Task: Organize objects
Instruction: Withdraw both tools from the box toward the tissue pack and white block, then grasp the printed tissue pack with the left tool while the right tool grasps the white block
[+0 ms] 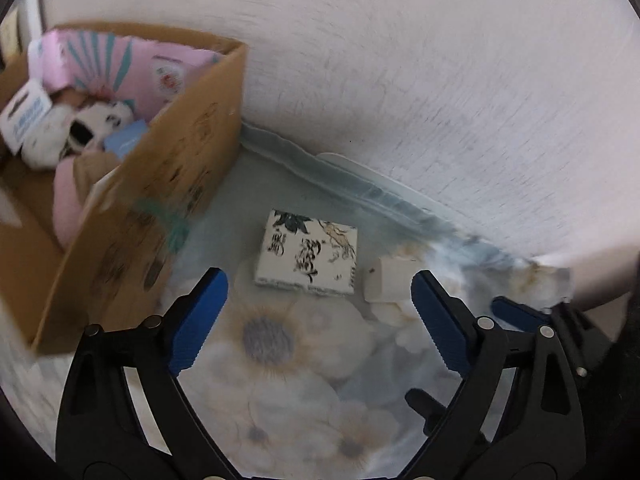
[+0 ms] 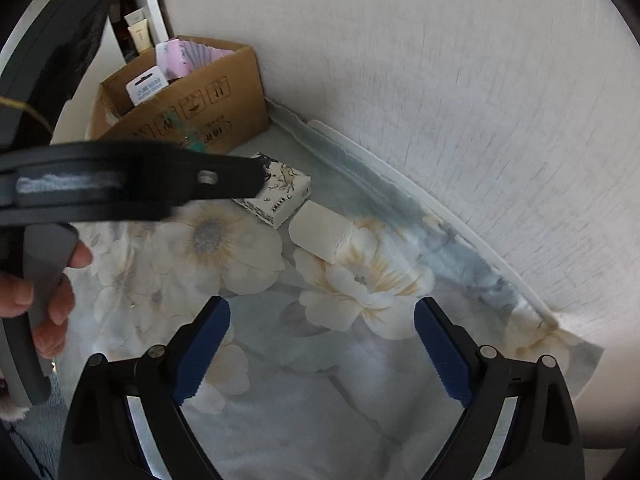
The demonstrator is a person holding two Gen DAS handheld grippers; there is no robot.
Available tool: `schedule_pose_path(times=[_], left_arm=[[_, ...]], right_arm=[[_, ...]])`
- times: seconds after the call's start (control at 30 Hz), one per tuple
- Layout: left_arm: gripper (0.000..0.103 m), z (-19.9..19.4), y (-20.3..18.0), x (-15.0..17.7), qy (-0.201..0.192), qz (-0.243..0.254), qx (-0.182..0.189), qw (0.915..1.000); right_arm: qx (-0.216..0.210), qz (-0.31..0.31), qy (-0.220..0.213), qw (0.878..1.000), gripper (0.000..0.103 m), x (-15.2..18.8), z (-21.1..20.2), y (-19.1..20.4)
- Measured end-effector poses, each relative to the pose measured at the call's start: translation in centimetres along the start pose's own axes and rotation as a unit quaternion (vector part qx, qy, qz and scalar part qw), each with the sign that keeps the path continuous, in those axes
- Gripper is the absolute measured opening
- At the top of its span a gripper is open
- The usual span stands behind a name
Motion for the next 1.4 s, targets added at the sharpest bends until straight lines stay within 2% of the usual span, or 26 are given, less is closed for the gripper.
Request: schedule_pose_path(times=[0.07, 0.27, 0.33, 0.57, 0.63, 0.73, 0.93, 1.0, 1.33, 1.37, 1.4], left_arm=[[0.092, 0.8, 0.0, -0.2, 0.000, 0.000, -0.015, 0.9999], [0.091, 2.9, 0.4, -0.5, 0.013, -0.030, -0.025, 0.9991], [0.091, 3.5, 0.5, -0.4, 0.020, -0.036, -0.029, 0.9987], [0.087, 4.6, 0.6, -0.3, 0.032, -0.052, -0.028, 0.9977], [0.087, 4.7, 0.3, -0.3, 0.033, -0.047, -0.033, 0.9979], [0.086, 4.7, 0.1, -0.3, 0.032, -0.046, -0.034, 0.9978], [0.073, 4.4, -0.1, -0.2, 0.024, -0.043, -0.036, 0.9981], [0.073, 4.3, -0.2, -0.2, 0.024, -0.043, -0.035, 0.9982], [0.073, 4.6, -2.4, 0.5, 0.021, 0.027, -0.077, 0.9964], [0.071, 4.6, -2.6, 0.5, 0.018, 0.029, -0.077, 0.9965], [0.060, 4.5, -2.7, 0.5, 0.015, 0.032, -0.076, 0.9965]], right_arm=[[0.010, 0.002, -0.006, 1.000, 0.092, -0.1, 0.4, -0.1], [0.024, 0.014, -0.035, 0.999, 0.090, -0.8, 1.4, -0.2], [0.034, 0.016, -0.041, 0.998, 0.085, -1.2, 1.9, -0.3], [0.040, 0.043, -0.063, 0.996, 0.081, -2.4, 3.1, -0.9], [0.042, 0.049, -0.064, 0.996, 0.071, -2.5, 3.5, -1.0], [0.043, 0.061, -0.069, 0.995, 0.062, -2.6, 3.9, -1.3], [0.041, 0.079, -0.075, 0.993, 0.045, -2.6, 4.4, -1.7], [0.045, 0.077, -0.076, 0.993, 0.040, -2.5, 4.3, -1.8], [0.053, 0.087, -0.079, 0.992, 0.040, -1.7, 3.6, -3.4], [0.054, 0.086, -0.080, 0.992, 0.040, -1.7, 3.5, -3.4], [0.055, 0.086, -0.081, 0.992, 0.040, -1.7, 3.4, -3.5]])
Point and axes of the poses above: each gripper's, at about its wrist camera, not at the fingertips, and z roughly the way its jaws point, y to its left, x to its underside, the point moved 9 cm from there along z, roughly the way its jaws point, and after that the axes turned 2 degrees about y, right-handed, at the moved point
